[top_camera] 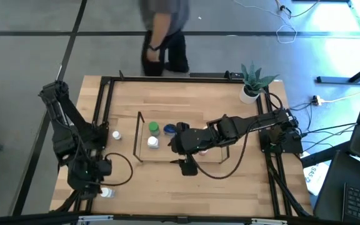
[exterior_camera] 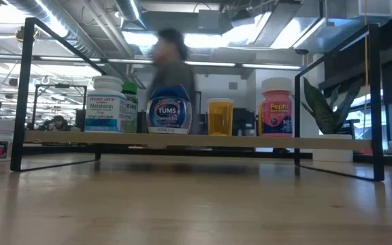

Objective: Pick and place medicine bottles onto shelf by color
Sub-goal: Put the big white pill bottle on the shelf

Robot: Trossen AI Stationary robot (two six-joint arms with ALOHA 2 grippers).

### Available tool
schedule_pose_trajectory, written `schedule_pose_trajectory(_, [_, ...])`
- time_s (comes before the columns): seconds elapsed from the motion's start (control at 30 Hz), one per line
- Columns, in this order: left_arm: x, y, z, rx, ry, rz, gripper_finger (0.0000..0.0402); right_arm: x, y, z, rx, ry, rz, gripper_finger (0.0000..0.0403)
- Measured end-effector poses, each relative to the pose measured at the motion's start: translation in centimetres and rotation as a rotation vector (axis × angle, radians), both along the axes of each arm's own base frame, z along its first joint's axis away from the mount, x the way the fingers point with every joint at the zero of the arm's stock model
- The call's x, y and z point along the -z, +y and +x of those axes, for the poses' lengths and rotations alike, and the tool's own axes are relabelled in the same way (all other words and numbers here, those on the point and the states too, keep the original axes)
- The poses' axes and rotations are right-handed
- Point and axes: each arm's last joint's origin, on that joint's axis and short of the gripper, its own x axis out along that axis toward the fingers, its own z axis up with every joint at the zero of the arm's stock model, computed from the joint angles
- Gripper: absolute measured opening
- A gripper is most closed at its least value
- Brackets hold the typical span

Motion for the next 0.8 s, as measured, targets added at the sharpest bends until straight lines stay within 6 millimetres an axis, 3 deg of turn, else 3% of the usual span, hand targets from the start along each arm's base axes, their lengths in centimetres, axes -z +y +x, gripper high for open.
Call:
schedule_pose_trajectory(0.13, [0.6, -1.0, 0.4, 0.005, 0.004, 0.001, 0.0255, 0.0, 0.7, -0.2, -0.041, -0.01, -0.022, 0.0307])
schedule_pose_trajectory(0.4, [2.0, -2.7, -0.2, 0.207, -0.053, 0.117, 0.0255, -0.4, 1.6, -0.2, -0.052, -0.057, -0.014, 0.0307])
schedule_pose_trajectory(0.8, [4.7, -5.0, -0.6, 0.246, -0.034, 0.249, 0.0251, -0.5, 1.3, -0.1, 0.018, -0.073, -0.039, 0.0307])
